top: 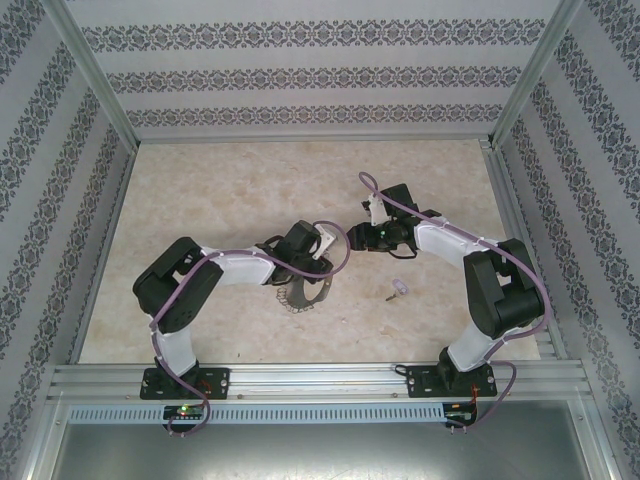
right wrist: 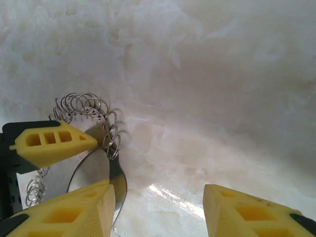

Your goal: Put the keys on the keyring

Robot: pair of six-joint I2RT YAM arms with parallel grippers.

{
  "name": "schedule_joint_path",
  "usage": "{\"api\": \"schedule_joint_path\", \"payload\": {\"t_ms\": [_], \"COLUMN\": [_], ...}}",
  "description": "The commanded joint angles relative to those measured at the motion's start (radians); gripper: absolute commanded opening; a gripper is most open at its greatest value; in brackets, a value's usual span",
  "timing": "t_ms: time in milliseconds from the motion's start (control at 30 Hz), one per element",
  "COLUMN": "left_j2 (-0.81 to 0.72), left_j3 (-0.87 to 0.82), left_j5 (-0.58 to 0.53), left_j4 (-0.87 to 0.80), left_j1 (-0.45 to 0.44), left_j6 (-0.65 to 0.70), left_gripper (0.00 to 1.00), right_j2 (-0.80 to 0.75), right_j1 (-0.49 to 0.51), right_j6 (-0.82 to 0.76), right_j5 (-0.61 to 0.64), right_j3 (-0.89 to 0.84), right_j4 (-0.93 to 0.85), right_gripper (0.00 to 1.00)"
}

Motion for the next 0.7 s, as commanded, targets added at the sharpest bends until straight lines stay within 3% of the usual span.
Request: {"api": "schedule_joint_path", "payload": {"t_ms": [0,200,467,667], "left_j2": [0.026,0.033,0.018,-0.018], "left_j3": [0.032,0.019,0.010,0.007], "left_j5": [-0.048,-0.083,-0.043,0.039], "left_j4": [0.049,0.085,0.101,0.079], "left_j1": [-0.008,-0.009,-0.007,-0.002], "left_j6": [-0.011,-0.019,-0.005,0.014], "left_gripper": [0.41,0.34,0.00,0.00], "right_j2": [-0.004,0.001,0.004,-0.009], "right_j1": [-0.011,-0.011,-0.011,-0.012], "right_j6": [0.008,0.008,0.008,0.005], "right_j5": [-0.019,-0.024,-0.033,-0.030], "right_j3": [0.004,0.006,0.012,0.007], "right_j4": [0.014,0.015,0.013,0.012], "right_gripper": [0.51,0.50,0.50,0.50]}}
